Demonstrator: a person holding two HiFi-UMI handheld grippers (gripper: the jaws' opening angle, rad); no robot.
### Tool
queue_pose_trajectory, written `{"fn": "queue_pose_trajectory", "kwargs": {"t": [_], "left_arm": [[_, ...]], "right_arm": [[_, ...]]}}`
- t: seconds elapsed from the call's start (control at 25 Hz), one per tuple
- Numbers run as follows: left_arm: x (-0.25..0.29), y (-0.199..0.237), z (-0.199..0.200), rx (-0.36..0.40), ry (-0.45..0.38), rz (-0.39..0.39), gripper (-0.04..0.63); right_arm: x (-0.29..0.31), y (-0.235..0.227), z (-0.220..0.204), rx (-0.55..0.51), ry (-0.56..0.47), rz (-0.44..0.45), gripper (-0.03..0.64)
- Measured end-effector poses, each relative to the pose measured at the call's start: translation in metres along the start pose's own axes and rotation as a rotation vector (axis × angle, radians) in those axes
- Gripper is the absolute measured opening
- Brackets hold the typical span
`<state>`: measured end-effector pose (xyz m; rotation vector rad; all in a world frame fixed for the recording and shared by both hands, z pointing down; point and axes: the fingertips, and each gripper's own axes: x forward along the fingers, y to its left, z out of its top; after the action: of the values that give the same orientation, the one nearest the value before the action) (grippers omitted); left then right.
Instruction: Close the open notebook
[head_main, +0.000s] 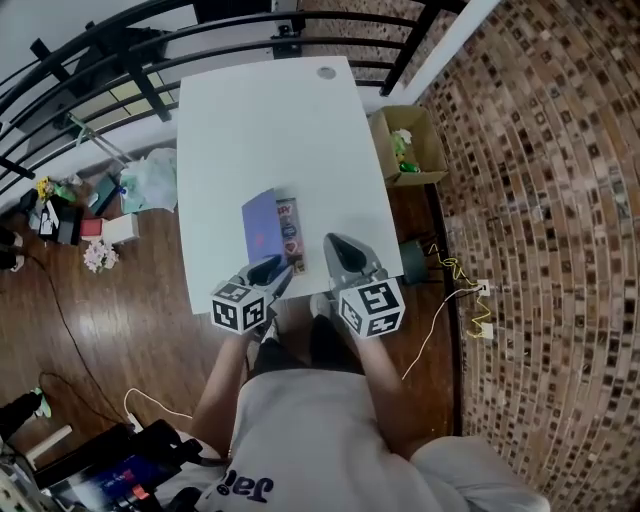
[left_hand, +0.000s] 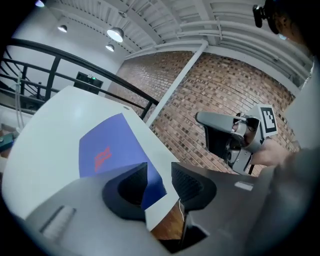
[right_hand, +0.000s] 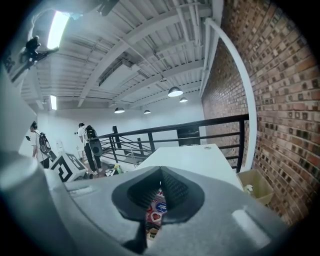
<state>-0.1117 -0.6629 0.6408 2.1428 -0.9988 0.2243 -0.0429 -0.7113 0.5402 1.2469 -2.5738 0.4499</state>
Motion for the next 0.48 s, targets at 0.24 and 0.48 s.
{"fn": "queue_pose_trajectory", "kwargs": {"t": [0.24, 0.48], "left_arm": [[0.039, 0.011, -0.027, -0.023, 0.079, 0.017, 0.152], [0.067, 0.028, -0.055, 0.035, 0.205, 0.090, 0.109]], "right_arm": [[-0.012, -0.017, -0.013, 0.035, 0.006, -0.037, -0.012], [-0.017, -0.020, -0.021, 0.056, 0.010, -0.051, -0.012]]}}
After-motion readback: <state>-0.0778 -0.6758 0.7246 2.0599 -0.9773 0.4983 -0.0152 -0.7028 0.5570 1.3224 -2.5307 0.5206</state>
